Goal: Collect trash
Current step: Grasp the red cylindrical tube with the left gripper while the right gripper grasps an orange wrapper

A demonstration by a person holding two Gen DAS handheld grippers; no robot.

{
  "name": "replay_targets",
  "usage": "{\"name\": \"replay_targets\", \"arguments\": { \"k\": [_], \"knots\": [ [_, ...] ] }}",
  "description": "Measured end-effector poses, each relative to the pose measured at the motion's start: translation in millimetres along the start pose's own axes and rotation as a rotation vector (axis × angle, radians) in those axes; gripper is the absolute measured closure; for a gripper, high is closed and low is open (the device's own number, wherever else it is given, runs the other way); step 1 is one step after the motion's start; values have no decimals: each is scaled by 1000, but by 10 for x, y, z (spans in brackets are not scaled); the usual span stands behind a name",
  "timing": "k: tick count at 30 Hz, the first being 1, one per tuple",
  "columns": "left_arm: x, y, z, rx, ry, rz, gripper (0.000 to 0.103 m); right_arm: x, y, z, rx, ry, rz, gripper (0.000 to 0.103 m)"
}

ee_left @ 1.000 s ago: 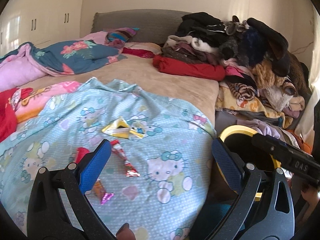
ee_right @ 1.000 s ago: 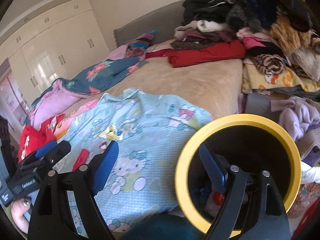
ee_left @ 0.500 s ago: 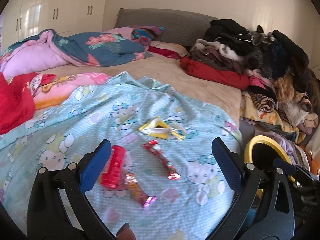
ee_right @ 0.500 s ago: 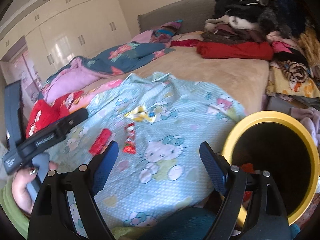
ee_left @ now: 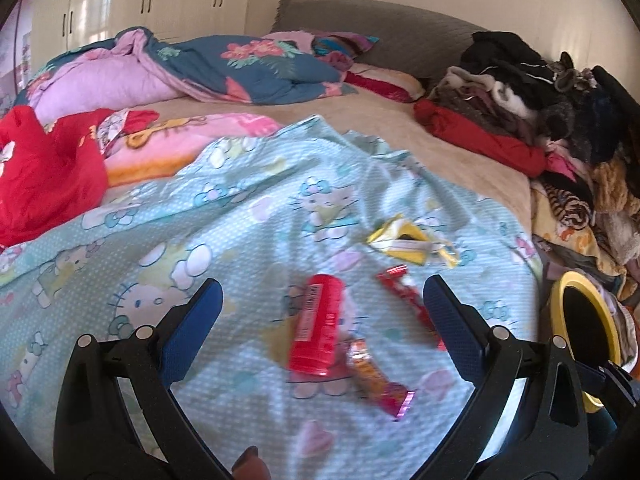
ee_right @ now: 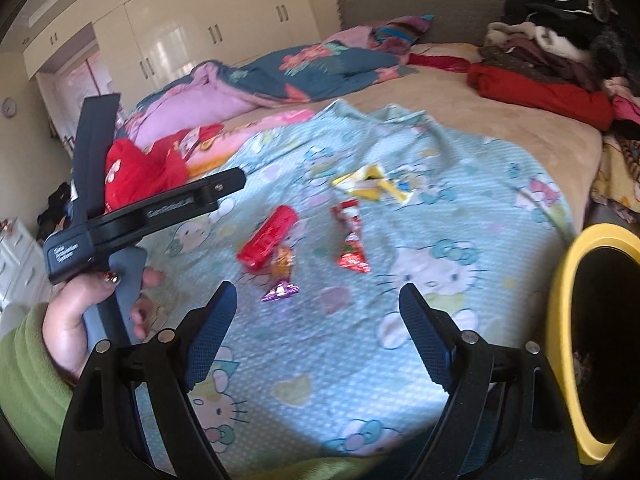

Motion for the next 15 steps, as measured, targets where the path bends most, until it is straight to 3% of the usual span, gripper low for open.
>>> {"name": "replay_targets", "arguments": {
  "k": [5, 9, 15],
  "knots": [
    [101, -155, 75, -8, -31, 1, 11, 230, -131, 32, -34, -47, -21, 22],
    [211, -243, 128, -12, -68, 29, 26, 439, -183, 56, -41, -91, -34, 25],
    [434, -321, 230, -92, -144, 140, 51, 777, -193, 74, -26, -168, -53, 46]
  ]
}}
Point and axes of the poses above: each gripper's, at about its wrist camera, not at the fingertips, and x roughly the way its jaws point, y to its right, z to its underside, the point moved 3 cm from there along x, roughly the way its jaws point, and after that the axes turned 6 degrees about x, right-handed, at the moved point
